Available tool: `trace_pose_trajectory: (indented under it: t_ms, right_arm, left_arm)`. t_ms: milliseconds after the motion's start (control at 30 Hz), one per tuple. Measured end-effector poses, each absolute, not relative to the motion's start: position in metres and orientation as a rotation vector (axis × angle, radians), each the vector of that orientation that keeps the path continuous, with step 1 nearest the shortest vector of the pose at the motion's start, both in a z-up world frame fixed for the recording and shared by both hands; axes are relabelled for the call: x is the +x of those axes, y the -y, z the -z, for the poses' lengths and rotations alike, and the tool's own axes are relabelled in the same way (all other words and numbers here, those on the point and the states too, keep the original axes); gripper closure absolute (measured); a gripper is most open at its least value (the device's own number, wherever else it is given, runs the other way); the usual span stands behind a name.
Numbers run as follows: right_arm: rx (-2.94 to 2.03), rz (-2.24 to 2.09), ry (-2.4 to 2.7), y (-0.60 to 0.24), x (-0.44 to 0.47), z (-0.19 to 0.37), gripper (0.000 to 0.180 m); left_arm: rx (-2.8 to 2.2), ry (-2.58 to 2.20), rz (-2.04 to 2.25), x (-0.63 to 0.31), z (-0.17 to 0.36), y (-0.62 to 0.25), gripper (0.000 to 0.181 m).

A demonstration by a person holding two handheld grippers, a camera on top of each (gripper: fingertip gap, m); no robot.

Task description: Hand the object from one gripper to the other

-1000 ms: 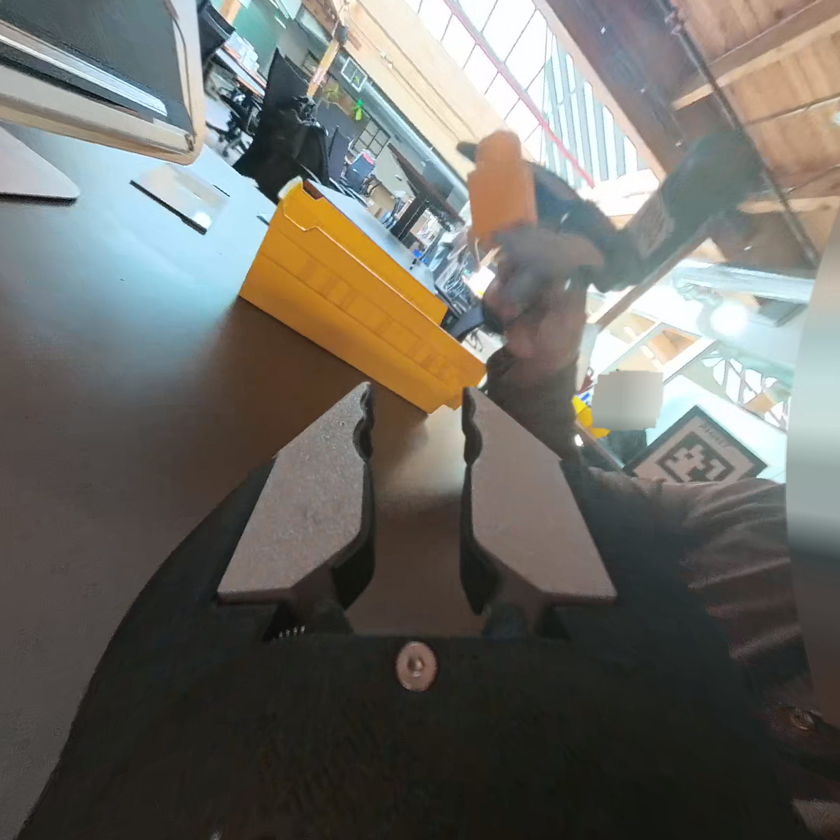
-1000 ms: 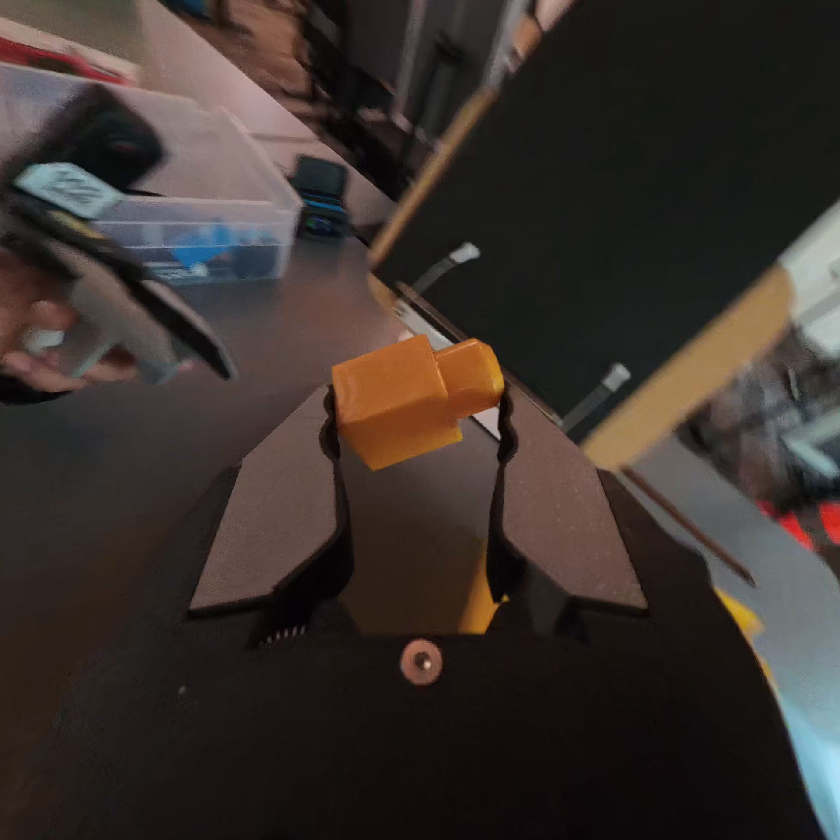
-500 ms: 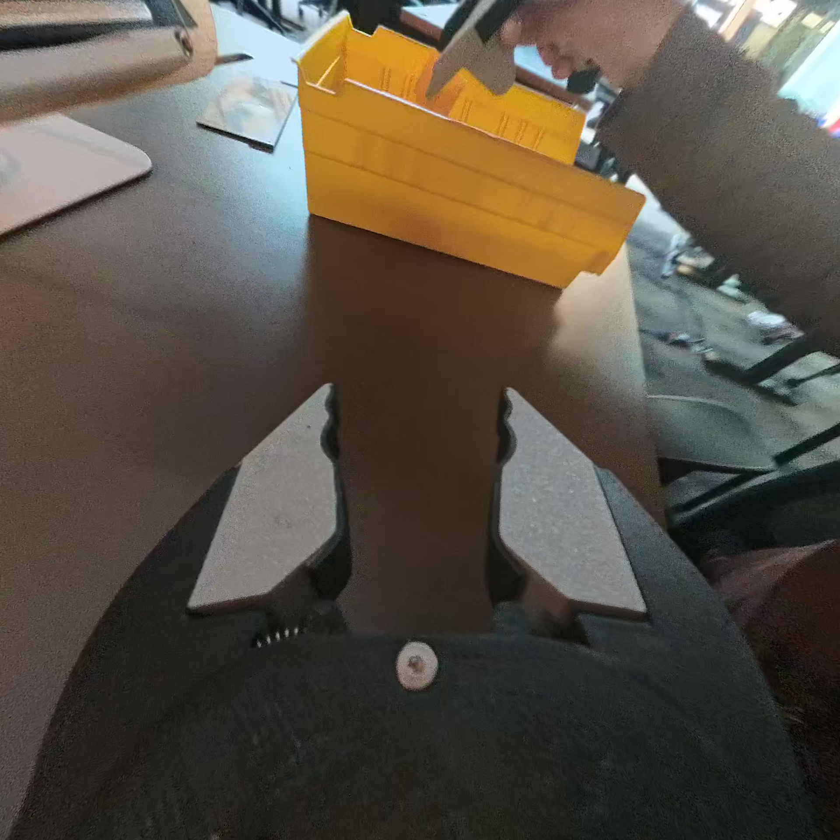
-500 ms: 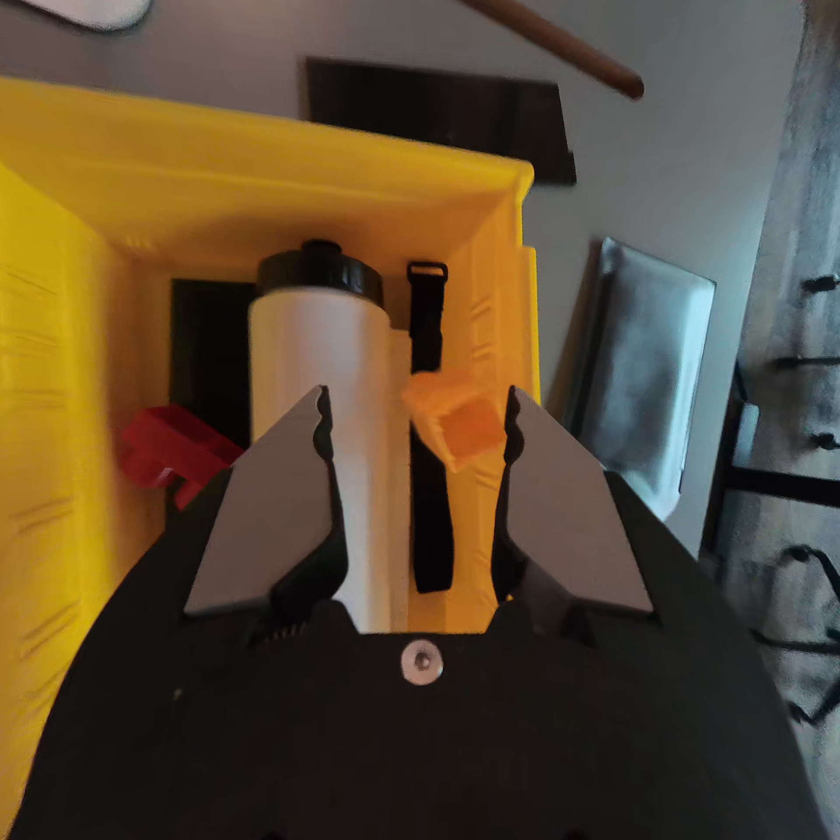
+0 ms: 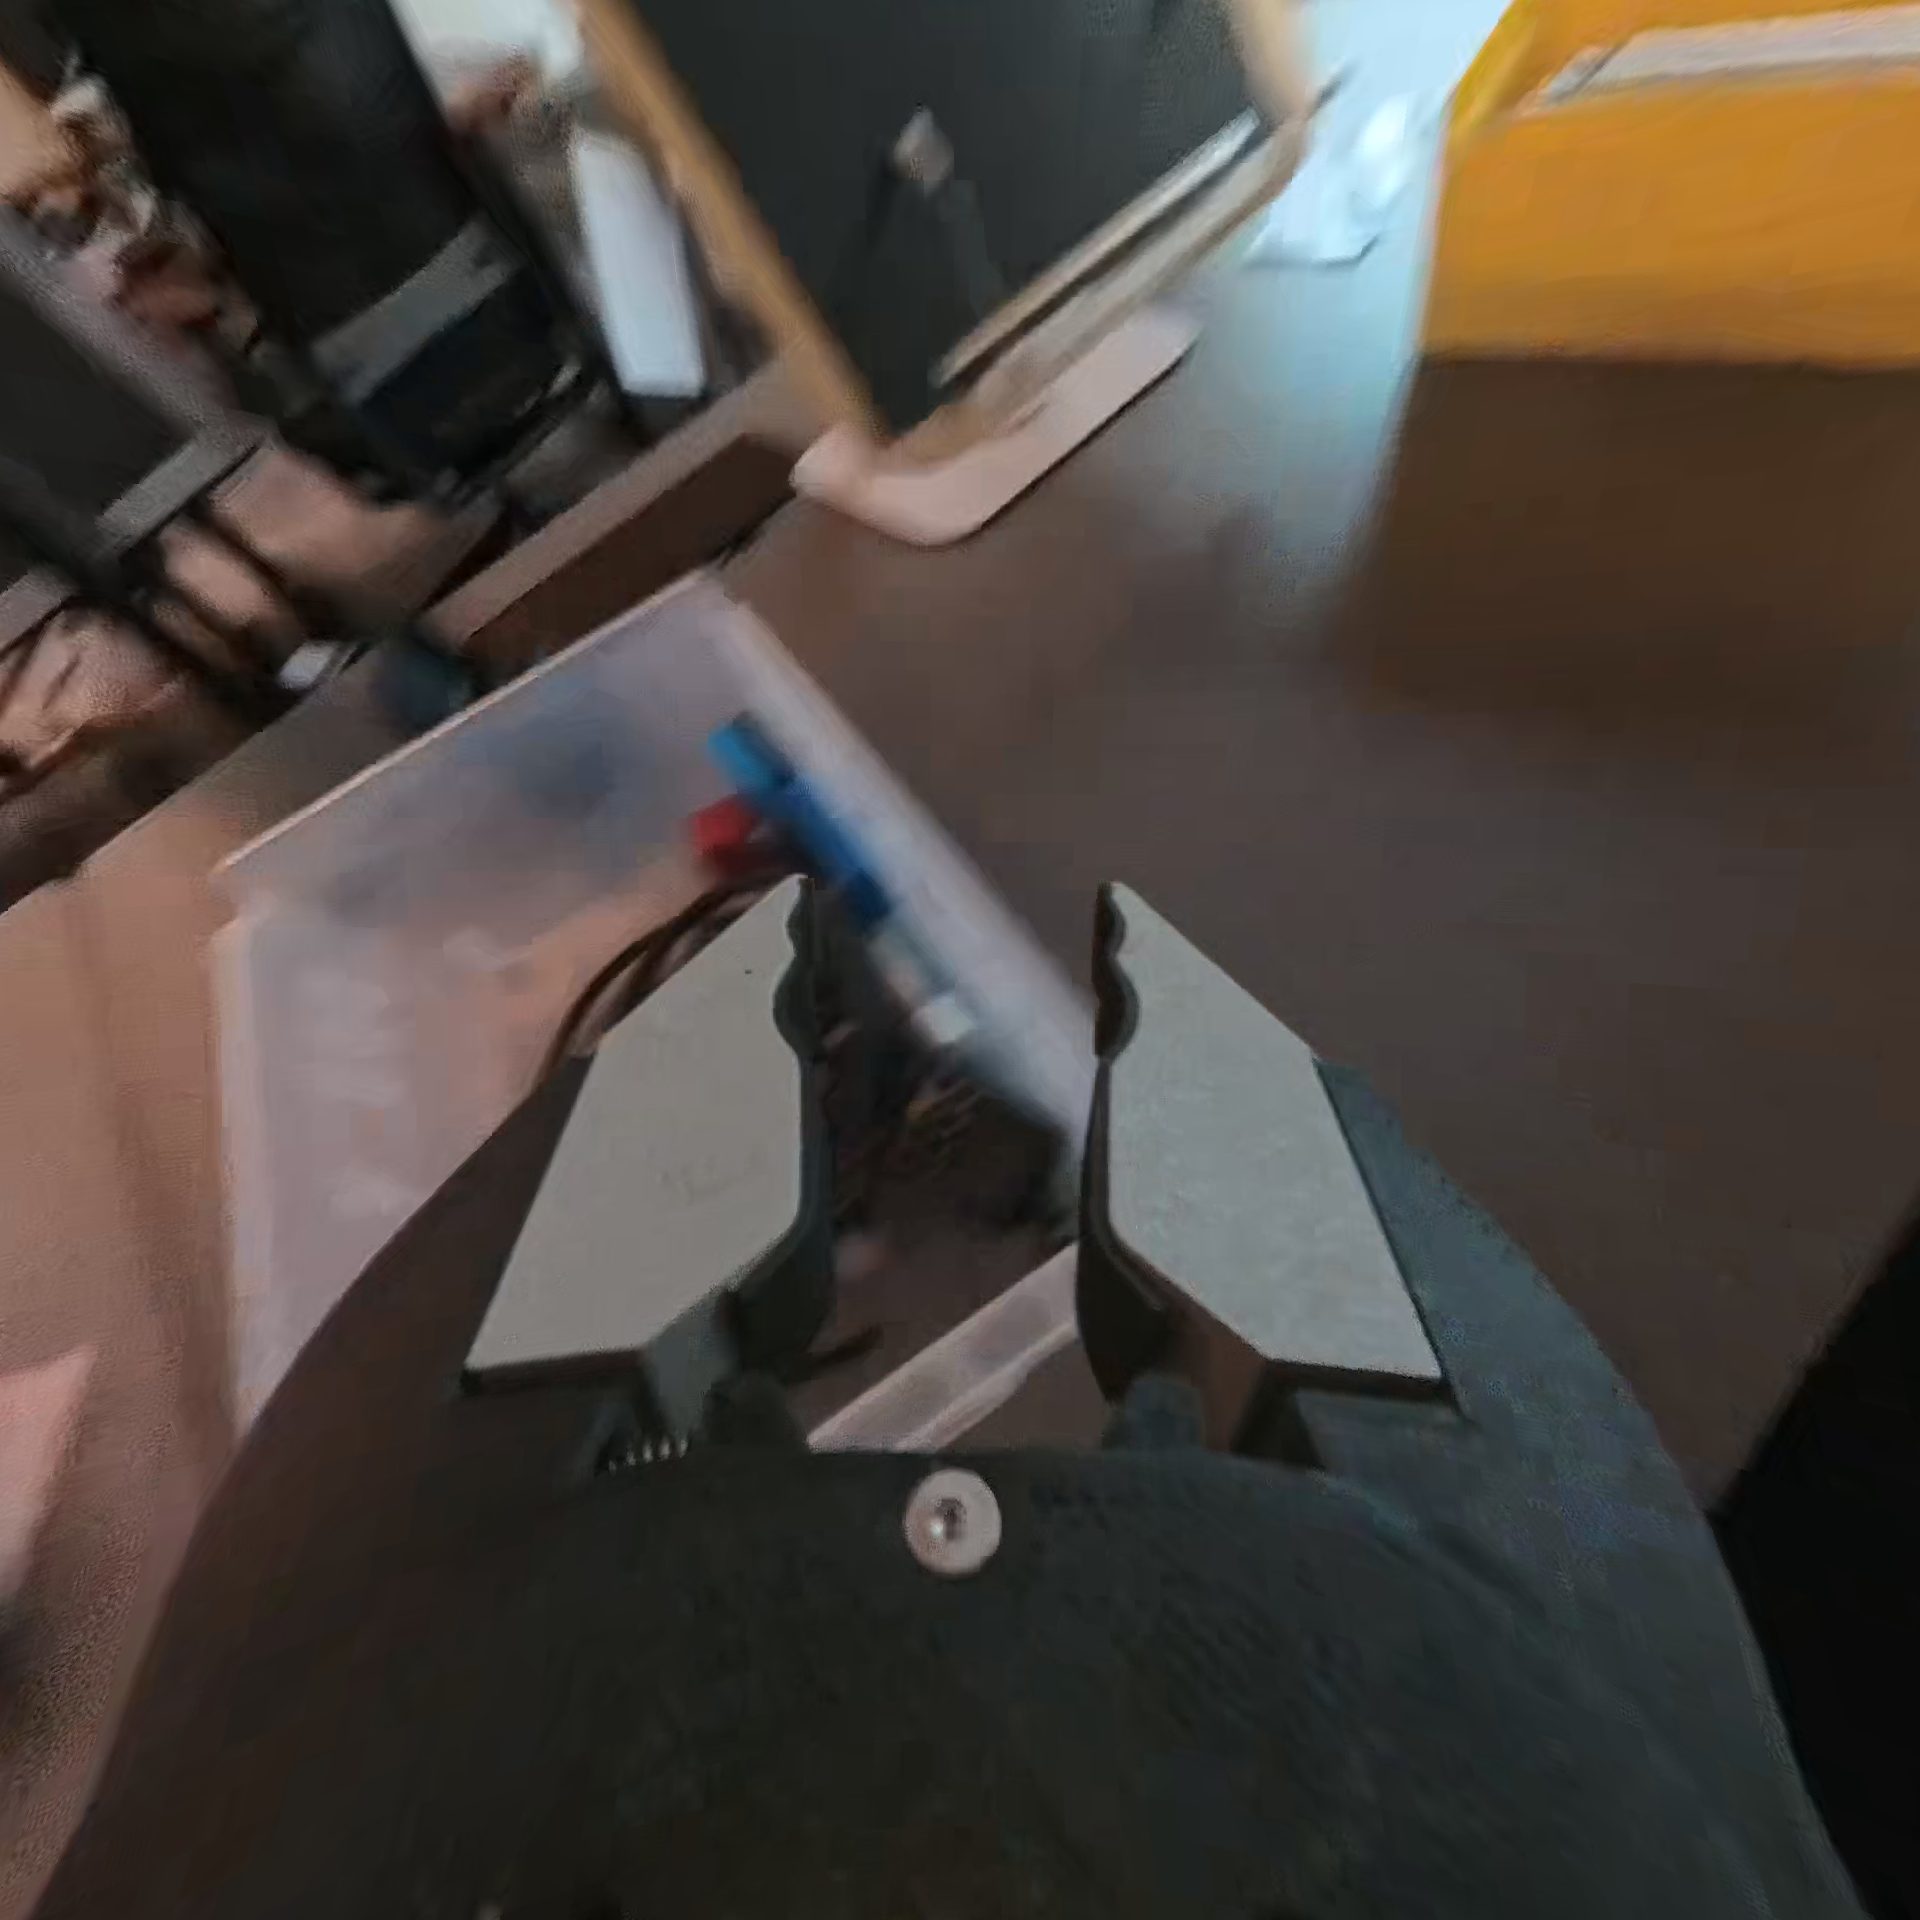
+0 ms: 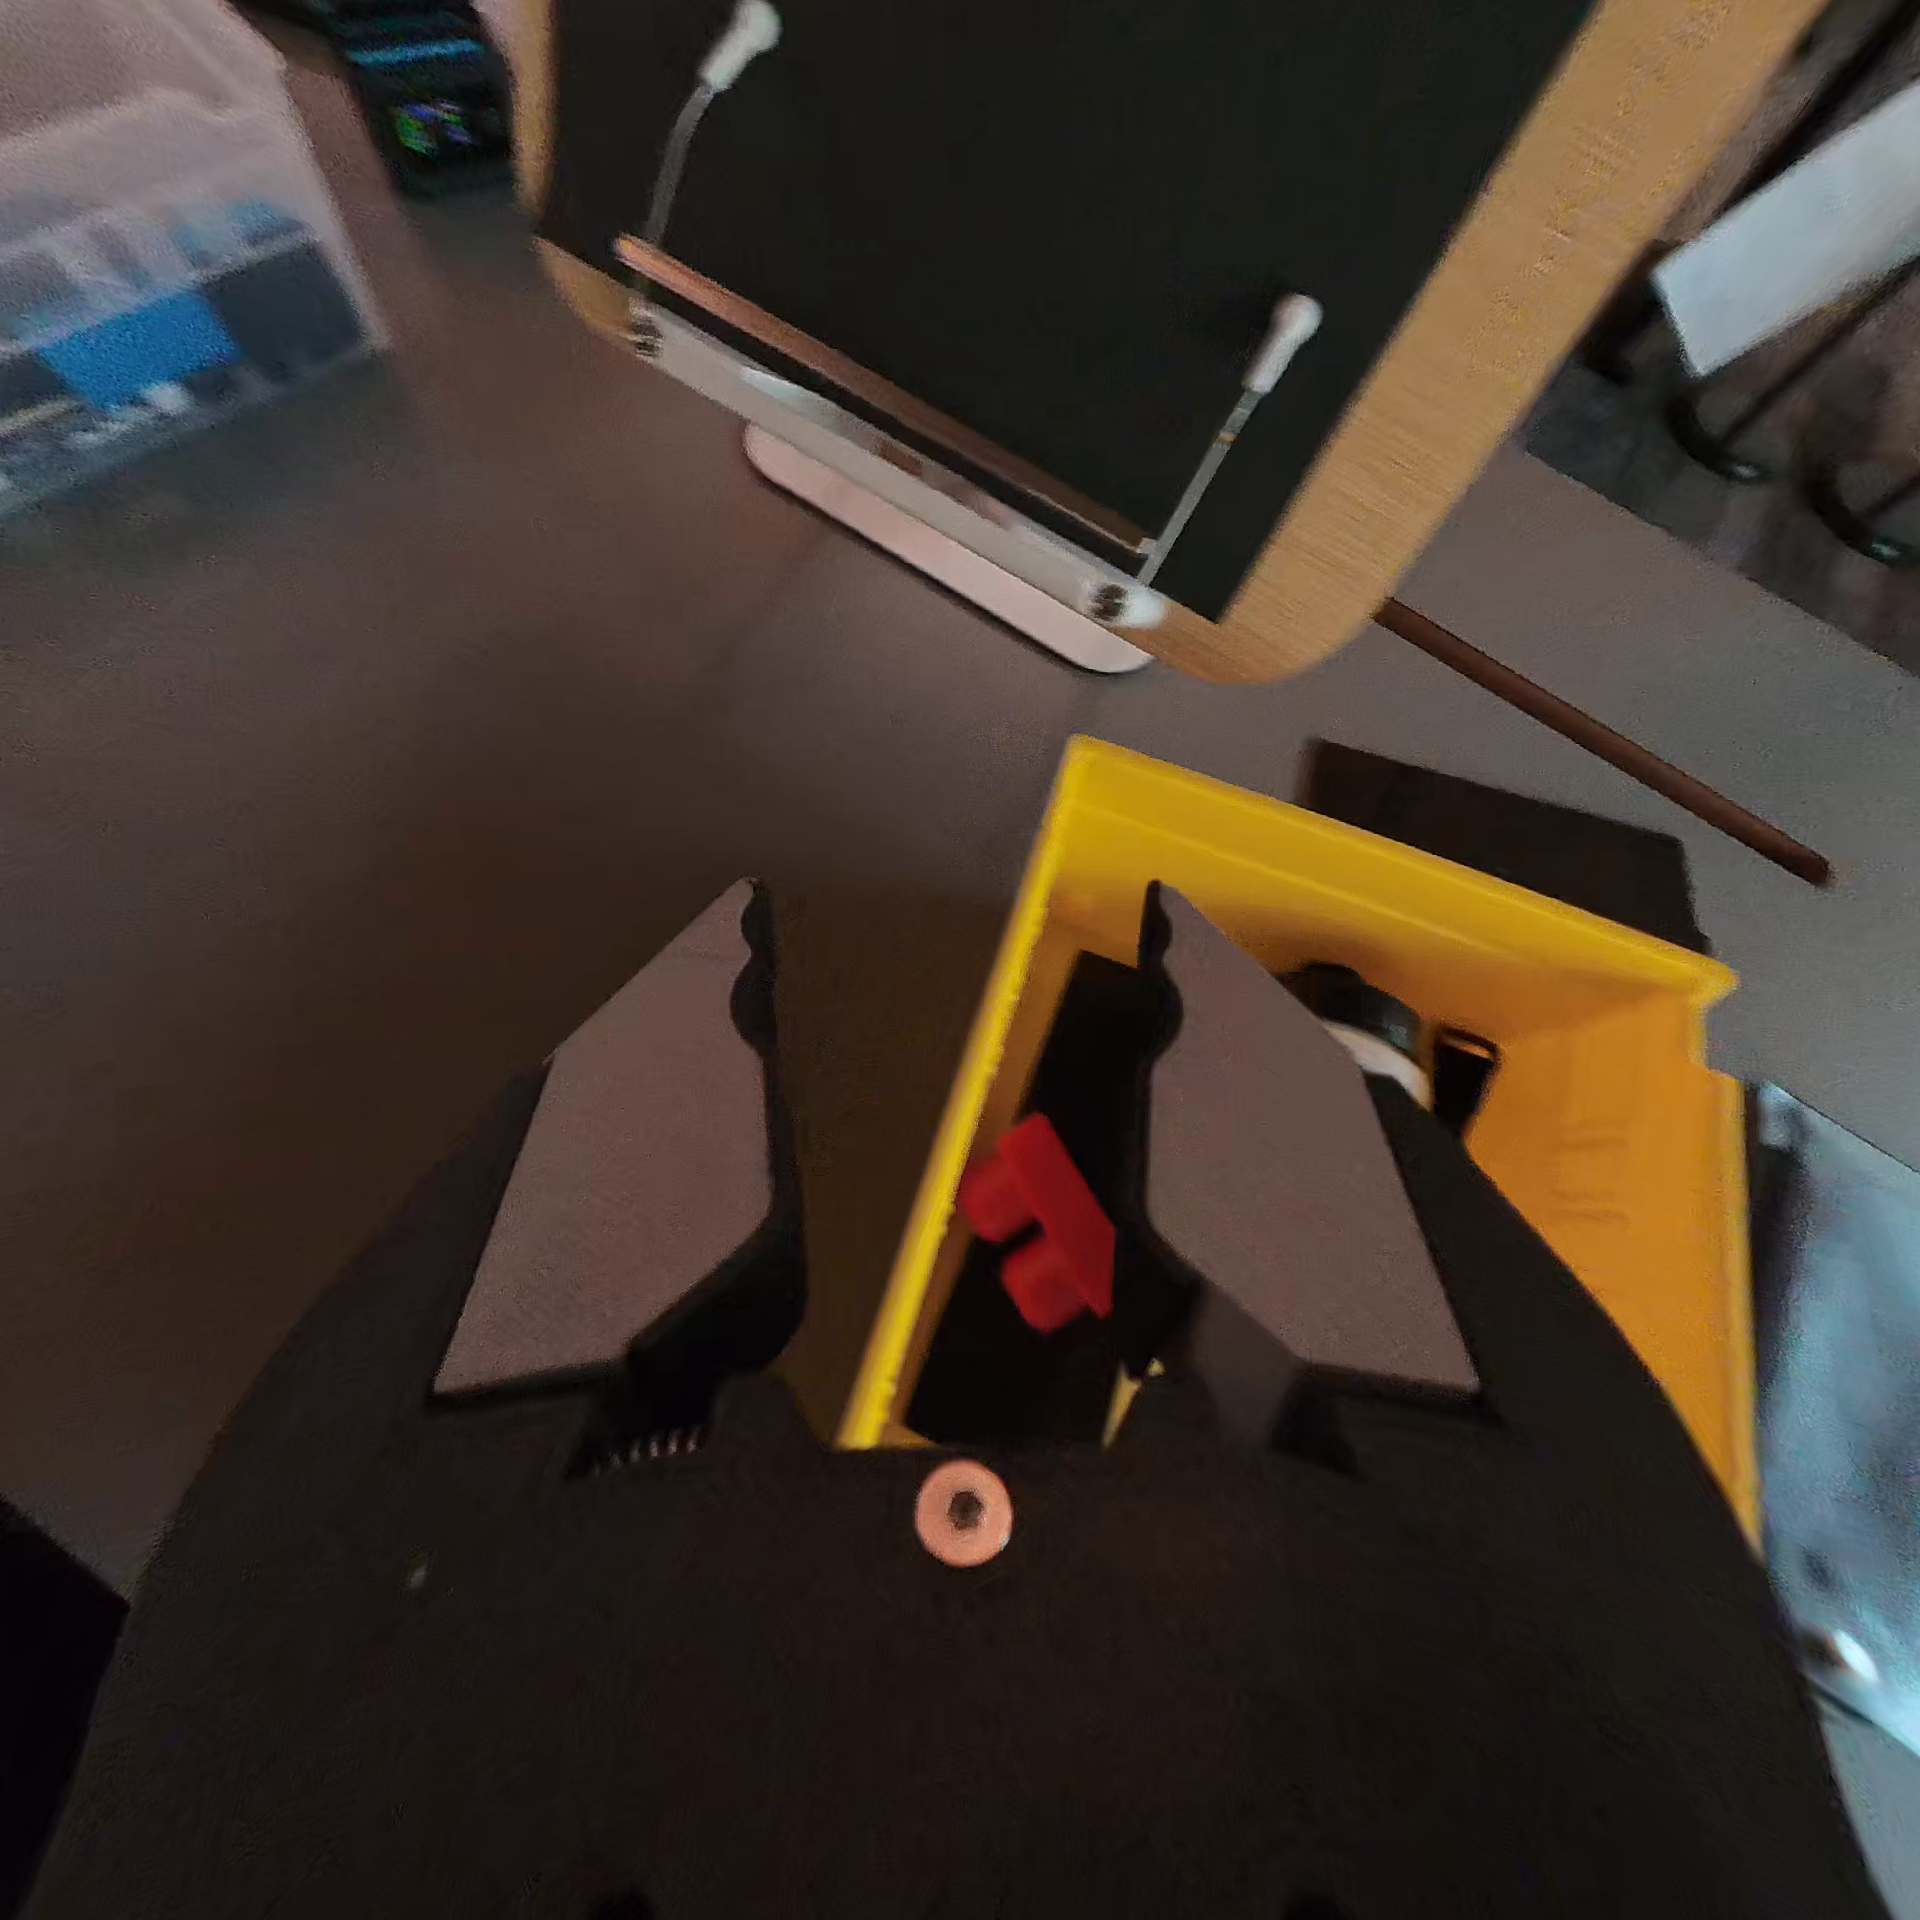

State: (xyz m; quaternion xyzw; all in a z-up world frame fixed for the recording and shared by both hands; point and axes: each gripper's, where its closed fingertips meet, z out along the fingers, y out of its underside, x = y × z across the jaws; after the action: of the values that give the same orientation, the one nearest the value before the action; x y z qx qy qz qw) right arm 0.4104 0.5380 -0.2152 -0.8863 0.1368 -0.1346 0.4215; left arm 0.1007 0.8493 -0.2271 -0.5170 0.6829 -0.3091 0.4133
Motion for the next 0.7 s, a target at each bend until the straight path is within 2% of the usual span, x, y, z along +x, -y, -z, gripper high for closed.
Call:
trace_pose_trajectory:
  t_ms: [200, 533, 567, 700]
  right_arm:
    - [-2.25, 0.2, -0.248, -0.569, 0.375, 0.243, 0.109]
    - [-2.286, 0.127, -0.121, -0.58, 0.339, 0.266, 0.108]
    - [-2.285, 0.121, -0.114, -0.58, 0.337, 0.267, 0.108]
    - [-2.272, 0.096, -0.089, -0.581, 0.33, 0.271, 0.109]
  left_arm:
    - [-1.297, -2.103, 0.22, 0.085, 0.281, -0.959, 0.127]
    - [-1.456, -2.586, -0.279, 0.081, 0.361, -0.999, 0.13]
    - [-1.437, -2.598, -0.307, 0.082, 0.364, -1.002, 0.136]
    - [-1.428, -2.624, -0.289, 0.084, 0.364, -1.001, 0.137]
